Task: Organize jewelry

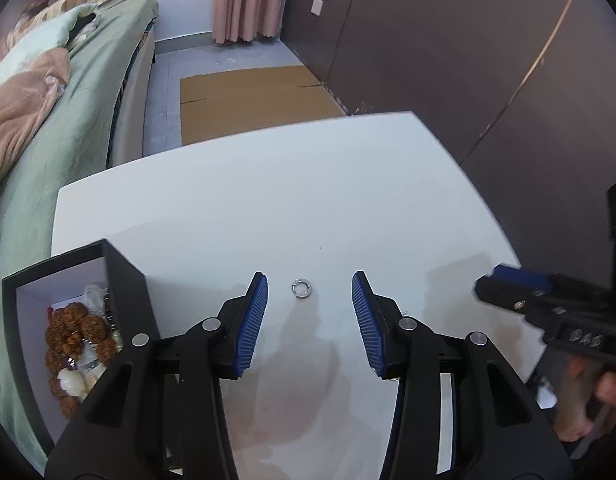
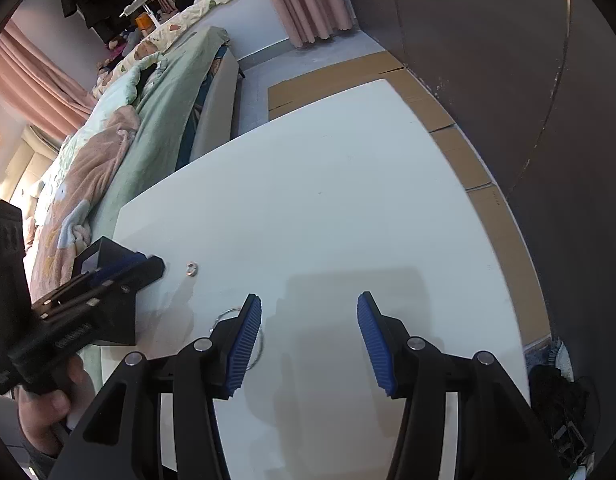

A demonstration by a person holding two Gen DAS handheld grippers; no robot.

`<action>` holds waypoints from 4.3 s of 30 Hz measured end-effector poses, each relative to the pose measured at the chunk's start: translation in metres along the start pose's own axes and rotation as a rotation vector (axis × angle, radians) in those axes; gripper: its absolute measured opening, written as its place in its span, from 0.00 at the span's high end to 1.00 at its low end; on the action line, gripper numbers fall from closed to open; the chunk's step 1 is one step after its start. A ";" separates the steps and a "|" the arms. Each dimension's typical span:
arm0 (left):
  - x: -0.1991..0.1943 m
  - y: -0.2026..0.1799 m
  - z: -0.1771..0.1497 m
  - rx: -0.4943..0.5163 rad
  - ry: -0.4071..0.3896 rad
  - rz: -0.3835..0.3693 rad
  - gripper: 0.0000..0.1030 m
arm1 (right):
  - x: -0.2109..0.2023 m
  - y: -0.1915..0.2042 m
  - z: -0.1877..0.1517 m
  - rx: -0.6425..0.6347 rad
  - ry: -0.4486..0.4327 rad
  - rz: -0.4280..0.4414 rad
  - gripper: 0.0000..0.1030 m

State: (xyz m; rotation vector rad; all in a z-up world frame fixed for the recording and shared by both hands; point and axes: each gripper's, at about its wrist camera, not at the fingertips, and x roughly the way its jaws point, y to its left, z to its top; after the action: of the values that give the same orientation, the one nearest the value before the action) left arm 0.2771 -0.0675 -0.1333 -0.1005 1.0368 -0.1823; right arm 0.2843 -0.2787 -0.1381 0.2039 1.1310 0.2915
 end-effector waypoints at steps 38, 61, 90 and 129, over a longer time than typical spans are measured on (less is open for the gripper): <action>-0.041 0.019 -0.001 0.001 -0.055 0.038 0.88 | 0.045 0.071 -0.017 -0.381 0.067 -0.143 0.64; -0.095 0.067 -0.011 -0.052 -0.129 0.040 0.88 | 0.045 0.080 -0.011 -0.342 0.053 -0.080 0.98; -0.139 0.147 -0.035 -0.229 -0.178 0.077 0.35 | -0.006 0.173 -0.013 -0.255 -0.088 0.256 0.98; -0.197 0.113 -0.048 -0.164 -0.229 0.105 0.05 | -0.075 0.151 -0.027 -0.166 -0.139 0.144 0.07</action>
State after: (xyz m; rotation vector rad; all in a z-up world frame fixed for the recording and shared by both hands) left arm 0.1502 0.0819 -0.0101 -0.2106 0.8248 0.0103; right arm 0.2111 -0.1605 -0.0387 0.1559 0.9513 0.4900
